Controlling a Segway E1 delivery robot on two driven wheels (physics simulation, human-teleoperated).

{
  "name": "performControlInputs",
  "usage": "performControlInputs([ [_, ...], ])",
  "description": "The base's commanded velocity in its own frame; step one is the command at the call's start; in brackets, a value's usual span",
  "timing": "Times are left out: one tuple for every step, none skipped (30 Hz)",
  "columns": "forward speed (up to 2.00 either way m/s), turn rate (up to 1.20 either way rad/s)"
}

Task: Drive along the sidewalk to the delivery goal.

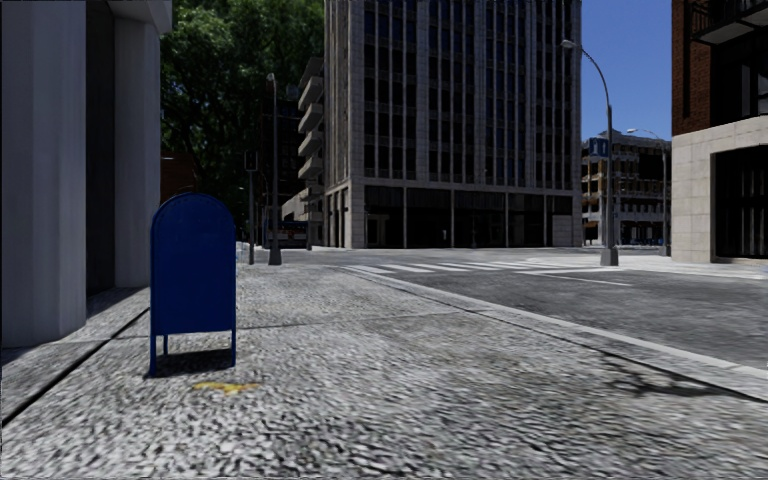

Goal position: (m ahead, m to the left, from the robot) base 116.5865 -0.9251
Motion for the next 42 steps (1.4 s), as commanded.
performControlInputs([
  [2.0, -0.52],
  [2.0, -0.52],
  [2.0, -0.52],
  [2.0, -0.39],
  [2.0, -0.39],
  [2.0, 0.0],
  [2.0, 0.0],
  [2.0, 0.0],
  [2.0, 0.0],
  [2.0, 0.0],
  [2.0, 0.0],
  [2.0, 0.0],
  [2.0, 0.0],
  [2.0, 0.0],
  [2.0, 0.0],
  [2.0, 0.0],
  [2.0, 0.0],
  [2.0, 0.0],
  [2.0, 0.0],
  [2.0, 0.02],
  [2.0, 0.11],
  [2.0, 0.2],
  [2.0, 0.2],
  [2.0, 0.22],
  [2.0, 0.3],
  [2.0, 0.35],
  [2.0, 0.35],
  [2.0, 0.37],
  [2.0, 0.38],
  [2.0, 0.38],
  [2.0, 0.38],
  [2.0, 0.38],
  [2.0, 0.38],
  [2.0, 0.38],
  [2.0, 0.38],
  [2.0, 0.38],
  [2.0, 0.38],
  [2.0, 0.38],
  [2.0, 0.38],
  [2.0, 0.38],
  [2.0, 0.38],
  [2.0, 0.38],
])
